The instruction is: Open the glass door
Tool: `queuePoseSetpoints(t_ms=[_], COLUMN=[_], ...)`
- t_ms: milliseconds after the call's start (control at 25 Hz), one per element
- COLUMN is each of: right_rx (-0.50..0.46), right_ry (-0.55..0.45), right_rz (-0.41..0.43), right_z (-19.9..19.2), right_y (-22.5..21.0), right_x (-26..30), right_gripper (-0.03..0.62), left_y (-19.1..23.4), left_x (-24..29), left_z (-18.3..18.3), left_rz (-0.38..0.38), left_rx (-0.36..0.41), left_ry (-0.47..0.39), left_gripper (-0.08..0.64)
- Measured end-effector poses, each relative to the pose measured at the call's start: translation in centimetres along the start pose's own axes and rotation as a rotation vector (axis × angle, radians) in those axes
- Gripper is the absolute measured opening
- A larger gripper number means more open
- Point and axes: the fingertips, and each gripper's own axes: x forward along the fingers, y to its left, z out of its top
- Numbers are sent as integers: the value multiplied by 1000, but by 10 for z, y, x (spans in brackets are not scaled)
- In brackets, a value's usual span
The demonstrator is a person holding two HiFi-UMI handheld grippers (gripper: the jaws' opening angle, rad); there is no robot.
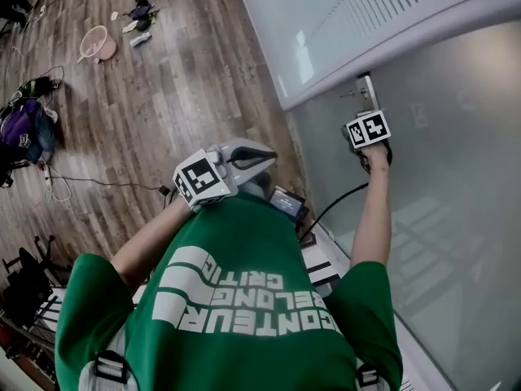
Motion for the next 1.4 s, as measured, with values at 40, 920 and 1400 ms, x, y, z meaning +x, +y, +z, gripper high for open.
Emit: queuePoseSetpoints(t_ms=[40, 920, 1400], right_rx=[0, -84, -63], right_ry=[-45, -542, -545], right_rz=[-11, -130, -143], right_z=[2, 48, 48], right_y=[-3, -10, -34], right_x=[-1, 7, 0], right_gripper=[-9, -9, -9], left_y=[0, -6, -39], left_x=[4, 43, 73], left_z=[1, -8, -13], left_rz=[-6, -29, -69], left_rx=[2, 12, 40], left_ry=[2, 22, 34], left_gripper=[15, 15, 15])
